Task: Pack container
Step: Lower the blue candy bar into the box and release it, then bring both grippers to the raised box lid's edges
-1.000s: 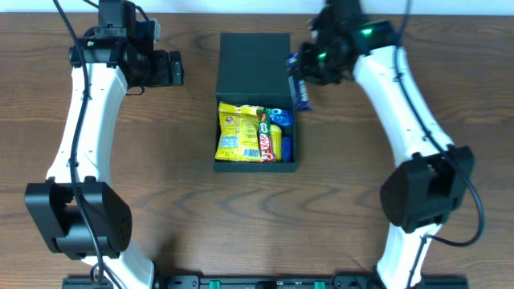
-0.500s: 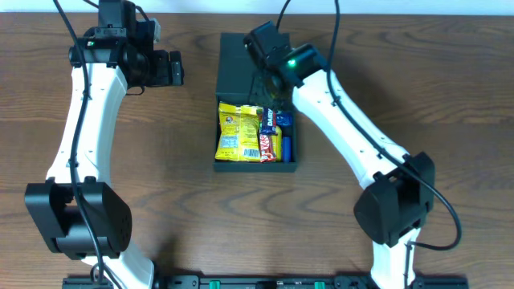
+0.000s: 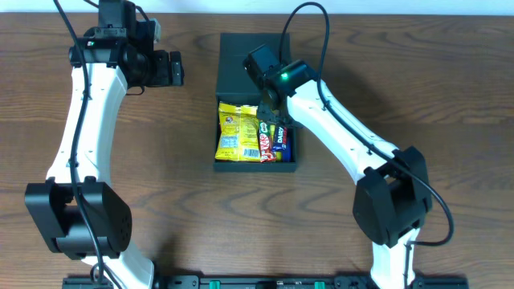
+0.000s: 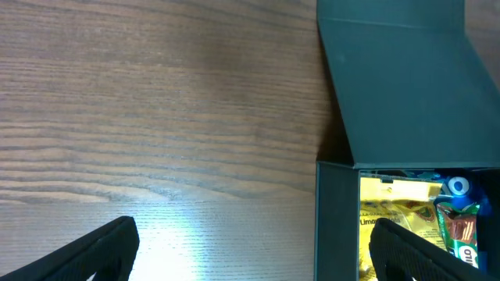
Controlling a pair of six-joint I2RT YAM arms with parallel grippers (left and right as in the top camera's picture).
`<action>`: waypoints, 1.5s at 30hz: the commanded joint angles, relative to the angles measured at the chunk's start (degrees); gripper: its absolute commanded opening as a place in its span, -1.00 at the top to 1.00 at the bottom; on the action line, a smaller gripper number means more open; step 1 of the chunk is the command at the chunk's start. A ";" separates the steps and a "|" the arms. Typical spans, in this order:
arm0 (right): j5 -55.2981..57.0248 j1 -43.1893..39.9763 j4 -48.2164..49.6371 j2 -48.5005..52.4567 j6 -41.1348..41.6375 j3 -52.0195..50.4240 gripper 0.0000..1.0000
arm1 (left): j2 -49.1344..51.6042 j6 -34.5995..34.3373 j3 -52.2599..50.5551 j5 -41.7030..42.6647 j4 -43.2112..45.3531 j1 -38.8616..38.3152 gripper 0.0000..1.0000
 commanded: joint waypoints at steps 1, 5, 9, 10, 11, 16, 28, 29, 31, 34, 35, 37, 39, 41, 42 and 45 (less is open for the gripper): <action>0.87 0.11 0.90 0.33 -0.48 -0.74 0.97 | -1.46 1.05 1.40 -0.37 -0.13 0.13 -0.91; 0.70 0.20 2.38 0.33 -2.73 -0.96 0.97 | -1.46 1.05 1.40 -0.37 -0.13 0.13 -0.91; 0.70 0.20 2.99 0.33 -4.61 -0.98 0.97 | -1.46 1.05 1.40 -0.39 -0.09 0.13 -0.91; 0.72 0.17 3.02 0.33 -5.05 -0.98 0.97 | -1.46 1.07 1.40 -0.39 -0.09 0.13 -0.91; 0.72 0.17 2.97 0.33 -5.07 -1.01 0.97 | -1.46 1.07 1.40 -0.39 -0.09 0.13 -0.91; 0.66 0.17 2.97 0.33 -5.14 -1.01 0.97 | -1.46 1.05 1.40 -0.39 0.11 0.13 -0.91; -1.95 0.17 4.02 0.26 -9.16 -0.57 -0.99 | -1.46 1.05 1.40 -0.37 1.03 0.13 -0.91; -2.45 0.17 4.04 0.13 -9.66 -0.33 -0.98 | -1.46 1.03 1.40 -0.35 1.20 0.13 -0.91; -2.69 0.15 4.09 -0.37 -11.34 0.37 -0.99 | -1.38 1.03 1.40 -0.33 1.66 0.13 -0.91; -2.34 -0.33 4.50 -1.46 -12.63 1.75 -0.99 | -1.33 0.96 1.29 -0.13 2.32 0.13 -0.91; -1.88 -0.66 4.81 -2.10 -13.20 2.21 -0.98 | -1.33 0.76 1.18 -0.13 2.69 0.13 -0.91; 0.20 -1.60 6.03 -3.67 -14.27 2.58 -0.99 | -1.31 0.59 0.70 0.76 3.67 0.11 -0.91; 2.08 -2.86 6.99 -5.16 -14.32 2.58 -0.99 | -1.25 0.50 0.26 2.27 4.48 0.11 -0.91; 2.60 -4.48 7.65 -6.01 -14.75 2.58 -0.99 | -0.81 0.17 0.04 3.69 5.05 0.04 -0.93; 2.56 -5.46 7.80 -6.08 -15.17 2.58 -0.99 | -0.50 -0.44 0.04 3.80 5.16 0.00 -1.00; 0.44 -9.29 7.28 -5.60 -16.52 2.34 0.11 | 0.92 -1.18 0.04 4.02 5.75 -0.39 0.45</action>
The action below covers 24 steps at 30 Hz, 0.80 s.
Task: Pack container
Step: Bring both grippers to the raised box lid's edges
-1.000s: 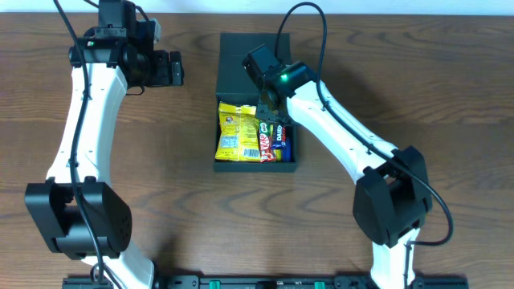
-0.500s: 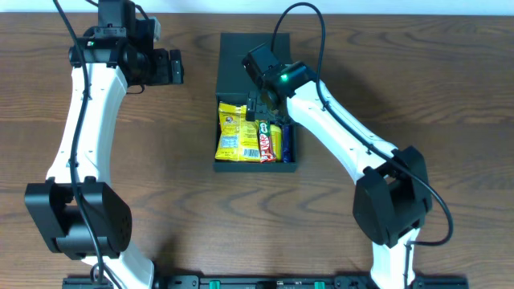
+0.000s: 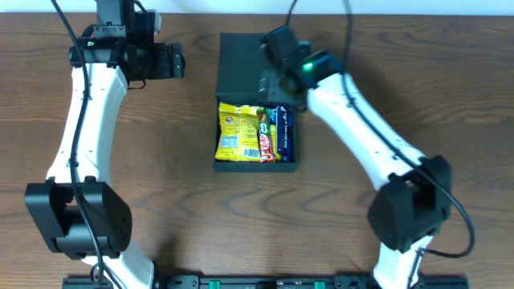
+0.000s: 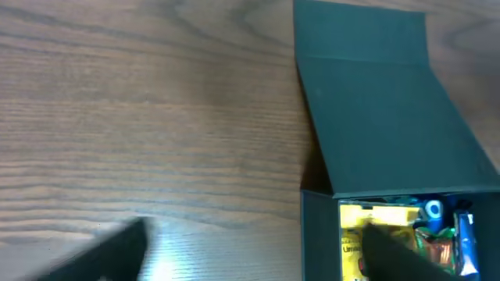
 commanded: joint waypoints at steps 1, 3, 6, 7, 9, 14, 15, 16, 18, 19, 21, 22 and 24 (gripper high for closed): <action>-1.44 -4.87 -0.33 -0.68 -3.17 0.79 0.79 | 1.66 -0.79 0.04 1.84 0.85 -0.57 0.88; -4.48 -7.37 -0.59 0.22 -3.65 0.33 0.97 | 3.23 -2.10 0.04 1.79 1.29 -0.96 0.88; -5.44 -10.62 -0.87 0.94 -3.65 -1.03 0.97 | 5.86 -2.08 0.04 1.77 1.25 -1.75 0.88; -5.42 -11.26 -0.55 1.03 -3.65 -1.51 0.97 | 6.56 -2.12 0.04 1.84 1.20 -1.95 0.88; -5.29 -12.46 0.20 1.09 -3.65 -2.56 0.98 | 8.11 -2.69 0.04 1.84 0.85 -2.32 0.88; -5.31 -13.55 4.24 1.14 -0.55 -6.54 0.98 | 12.09 -4.07 0.04 10.36 3.32 -2.40 0.88; -5.57 -13.62 5.53 1.14 0.07 -7.78 0.97 | 13.14 -5.03 0.04 12.70 4.33 -2.40 0.88; -6.64 -13.62 6.97 1.16 -0.09 -9.11 0.97 | 14.21 -6.69 0.04 13.68 5.29 -2.40 0.89; -11.28 -13.81 12.07 1.16 -2.32 -12.09 0.97 | 16.61 -11.04 0.04 13.79 6.78 -2.49 0.88; -14.51 -14.01 14.95 1.20 -3.82 -13.09 0.96 | 17.68 -12.26 0.09 13.79 7.28 -2.56 0.89; -19.74 -15.02 19.28 2.05 -4.55 -13.70 0.97 | 19.76 -13.60 0.42 13.79 8.11 -2.60 0.89; -21.07 -15.76 20.24 2.73 -4.46 -13.57 0.97 | 20.35 -14.16 0.61 13.77 8.59 -2.60 0.88; -25.38 -17.92 21.53 4.92 -4.35 -12.87 0.97 | 21.07 -15.56 1.33 13.77 9.79 -2.62 0.90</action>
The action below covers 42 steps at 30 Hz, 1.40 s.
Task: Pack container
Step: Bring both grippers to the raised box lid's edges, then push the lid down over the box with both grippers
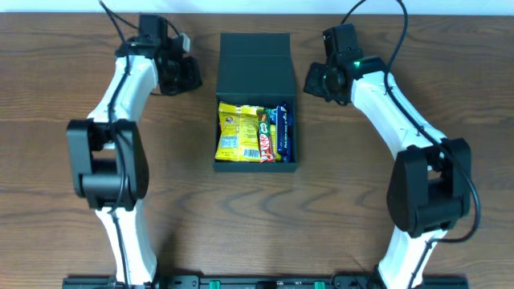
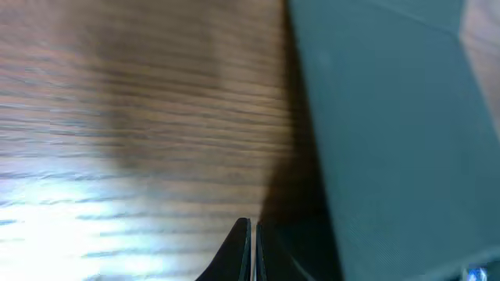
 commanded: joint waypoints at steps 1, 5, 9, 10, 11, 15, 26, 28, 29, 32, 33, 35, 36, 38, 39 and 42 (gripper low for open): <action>-11.02 -4.57 1.18 4.22 -1.03 1.33 0.97 | 1.07 -4.72 1.75 1.44 1.68 -0.17 0.89; -19.78 -8.35 1.57 11.58 -1.03 6.47 0.97 | 1.42 -7.91 2.78 -1.05 6.25 -0.57 0.89; -24.74 -8.81 -0.55 19.54 -1.07 15.41 0.97 | 5.99 -9.99 7.48 2.01 5.09 -0.63 0.89; -25.33 -8.68 -1.68 21.16 -1.14 17.51 0.97 | 7.30 -9.99 9.03 2.93 3.98 -0.68 0.89; -25.81 -8.52 -2.91 22.84 -1.29 19.74 0.97 | 8.70 -9.99 10.91 3.45 2.40 -0.76 0.89; -28.83 -7.80 -3.82 26.34 -1.46 23.98 0.97 | 12.13 -9.97 15.43 3.52 -1.20 -0.98 0.89; -31.28 -5.20 -3.80 27.82 -1.46 24.22 0.97 | 13.25 -10.23 16.00 4.98 -3.26 -1.14 0.89; -31.41 -4.76 -3.76 28.04 -1.38 24.20 0.97 | 13.25 -10.88 16.00 5.22 -2.82 -1.22 0.88; -31.74 -4.68 -3.54 28.15 -1.20 24.20 0.97 | 13.25 -11.04 15.98 5.70 -2.51 -1.33 0.89; -35.60 -4.55 -1.95 28.68 -1.20 24.20 0.97 | 13.25 -11.47 15.98 7.58 -2.01 -1.86 0.89; -36.65 -4.55 -1.36 28.79 -1.22 24.20 0.97 | 13.25 -11.45 15.98 7.96 -2.03 -2.10 0.89; -37.62 -4.39 0.07 28.81 -1.25 24.22 0.97 | 13.25 -11.45 15.98 8.87 -2.01 -2.67 0.89; -38.23 -4.33 0.72 28.81 -1.27 24.20 0.97 | 13.25 -11.45 15.98 8.98 -1.99 -2.89 0.89; -40.79 -4.26 2.62 28.81 -1.29 24.20 0.97 | 13.25 -11.39 15.98 8.96 -1.84 -3.19 0.89; -42.51 -4.22 3.87 28.81 -1.29 24.20 0.97 | 13.25 -11.26 15.98 8.96 -1.79 -3.28 0.88; -46.34 -4.04 6.84 28.81 -2.58 24.20 0.97 | 13.25 -11.19 15.98 9.14 -1.79 -3.39 0.89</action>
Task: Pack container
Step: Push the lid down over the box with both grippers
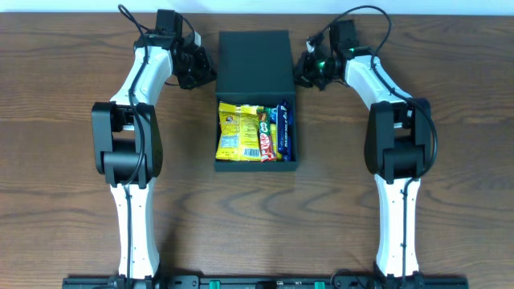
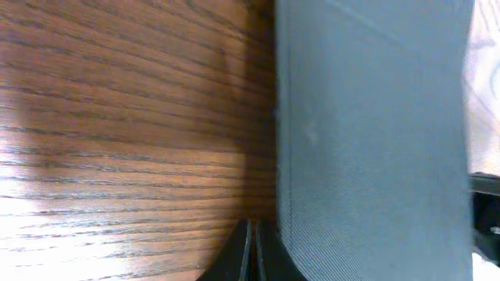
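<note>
The dark box [image 1: 255, 164] stands mid-table, holding a yellow bag [image 1: 237, 131], a red bar [image 1: 265, 141] and a blue bar [image 1: 283, 132]. Its lid [image 1: 254, 60] lies folded back flat behind it. My left gripper [image 1: 207, 71] is at the lid's left edge. In the left wrist view its fingers [image 2: 244, 254] are shut, empty, low on the wood right beside the lid's [image 2: 367, 140] edge. My right gripper [image 1: 303, 71] is at the lid's right edge; its jaws are too small to read.
Brown wooden table [image 1: 450, 120] all round the box. Both arms reach to the table's far edge, one on each side of the lid. Cables loop off each wrist near the back.
Both grippers have moved inward to the lid's side edges, the left from the left, the right from the right. The left stays shut. The box and snacks have not moved.
My right gripper was down over the snacks at the box's right side while the left hung open left of the lid. Then the right was over the lid and the blue bar lay uncovered. Later both flanked the lid, left shut. Now both are at its edges.
</note>
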Controlling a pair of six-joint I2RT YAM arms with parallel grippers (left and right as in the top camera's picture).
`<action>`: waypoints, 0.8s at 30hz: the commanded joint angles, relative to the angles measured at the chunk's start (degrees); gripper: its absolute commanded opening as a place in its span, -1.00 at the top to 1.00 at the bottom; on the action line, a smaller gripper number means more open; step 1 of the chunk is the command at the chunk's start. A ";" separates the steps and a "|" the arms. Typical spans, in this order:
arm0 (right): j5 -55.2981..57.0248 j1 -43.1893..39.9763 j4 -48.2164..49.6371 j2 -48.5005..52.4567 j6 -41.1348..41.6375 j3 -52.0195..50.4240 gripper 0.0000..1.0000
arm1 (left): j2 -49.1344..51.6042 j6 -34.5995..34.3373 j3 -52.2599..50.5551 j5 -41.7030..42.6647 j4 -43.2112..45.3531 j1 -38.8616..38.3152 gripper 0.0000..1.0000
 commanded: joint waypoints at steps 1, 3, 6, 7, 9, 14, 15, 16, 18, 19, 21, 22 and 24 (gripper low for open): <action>-9.60 1.16 2.51 0.50 -2.23 0.96 0.97 | 0.66 -0.15 1.36 3.28 0.26 -1.27 0.89; -12.26 1.16 4.11 0.50 -2.84 0.96 0.97 | 0.66 0.28 1.38 4.94 1.05 -1.18 0.89; -16.31 1.05 5.88 0.31 -5.05 0.98 0.97 | 0.61 1.16 1.44 7.74 2.80 -0.85 0.89; -17.07 0.98 6.14 0.20 -5.42 1.01 0.97 | 0.61 1.55 1.60 8.31 3.02 -0.70 0.89; -17.51 0.76 6.10 -0.20 -6.14 1.05 0.97 | 0.61 2.64 2.25 9.18 2.97 -0.31 0.89; -17.51 0.07 6.03 -2.12 -7.72 1.05 0.97 | 0.15 4.98 4.85 12.74 2.91 0.74 0.88; -17.49 -0.09 6.05 -2.82 -8.22 1.05 0.97 | 0.07 5.29 5.68 13.51 2.86 0.96 0.88; -17.49 -0.15 6.05 -3.34 -8.74 1.05 0.97 | 0.02 5.64 6.47 14.12 2.80 1.11 0.88; -17.46 -0.42 5.99 -4.90 -9.86 1.05 0.97 | -0.11 6.51 8.26 15.69 2.58 1.38 0.88; -17.42 -0.52 5.95 -5.77 -10.29 1.05 0.97 | -0.15 6.73 9.05 16.46 2.51 1.49 0.88; -17.18 -0.74 5.62 -7.54 -11.80 1.05 0.97 | -0.63 8.09 10.51 18.18 2.34 1.55 0.88; -17.05 -0.81 5.49 -8.22 -12.33 1.05 0.97 | -0.98 8.57 10.97 18.49 2.32 1.55 0.88; -16.68 -1.05 5.09 -10.16 -13.38 1.05 0.97 | -2.25 9.68 11.50 18.93 2.36 1.55 0.89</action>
